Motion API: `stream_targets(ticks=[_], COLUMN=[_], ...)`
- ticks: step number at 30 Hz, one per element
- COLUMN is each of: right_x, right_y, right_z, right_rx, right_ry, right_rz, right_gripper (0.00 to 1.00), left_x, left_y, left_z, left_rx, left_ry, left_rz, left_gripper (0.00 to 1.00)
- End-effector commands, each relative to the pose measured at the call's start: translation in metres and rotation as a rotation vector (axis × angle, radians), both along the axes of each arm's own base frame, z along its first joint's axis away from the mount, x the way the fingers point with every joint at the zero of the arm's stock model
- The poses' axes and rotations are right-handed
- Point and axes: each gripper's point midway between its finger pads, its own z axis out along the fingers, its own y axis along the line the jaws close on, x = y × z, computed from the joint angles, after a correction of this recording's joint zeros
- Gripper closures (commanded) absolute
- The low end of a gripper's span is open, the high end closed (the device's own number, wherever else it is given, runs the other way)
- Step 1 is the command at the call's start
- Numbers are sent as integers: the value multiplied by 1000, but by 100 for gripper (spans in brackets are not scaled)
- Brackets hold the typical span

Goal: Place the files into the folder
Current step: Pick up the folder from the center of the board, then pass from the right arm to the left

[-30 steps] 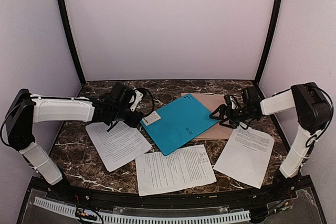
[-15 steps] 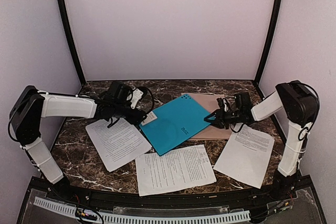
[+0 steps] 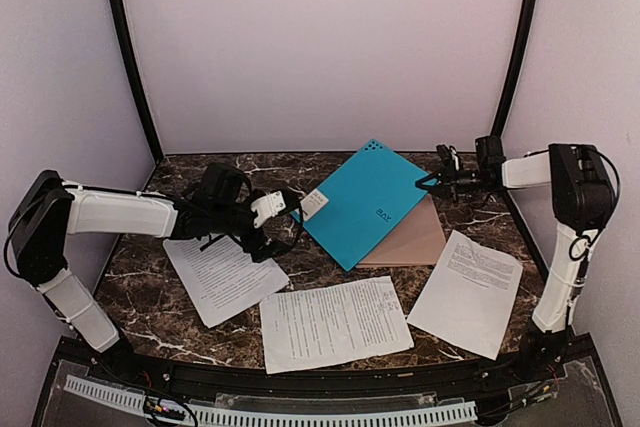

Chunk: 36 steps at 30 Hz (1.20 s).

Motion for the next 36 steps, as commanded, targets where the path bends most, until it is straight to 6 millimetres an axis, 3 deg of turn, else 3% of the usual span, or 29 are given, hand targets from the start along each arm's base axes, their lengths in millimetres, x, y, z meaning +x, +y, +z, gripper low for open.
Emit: stream_targets(ticks=[1, 4, 6, 14, 20, 26, 36], right_x=[-9, -13, -18, -27, -17, -10, -8], right_y=[5, 5, 5, 1, -5, -6, -7], right_z=[-21, -34, -39, -41, -45, -52, -62], right_rx=[19, 15, 12, -20, -64, -69, -66], right_ry=[67, 102, 111, 75, 71, 82, 108], right_rz=[121, 155, 178, 263, 266, 268, 262], right_gripper=[100, 100, 100, 98, 86, 78, 73], left_x=[2, 13, 16, 10, -1, 7, 14], left_y=[-20, -21, -25, -16, -20, -20, -31], left_z=[-4, -16, -13, -26, -35, -44, -49], left_rx=[158, 250, 251, 351, 361, 423, 442], left_ry=[-171, -243, -301, -416, -412, -479, -572], left_rz=[-143, -147, -165, -249, -313, -315, -325], left_gripper=[1, 1, 1, 1, 1, 1, 3])
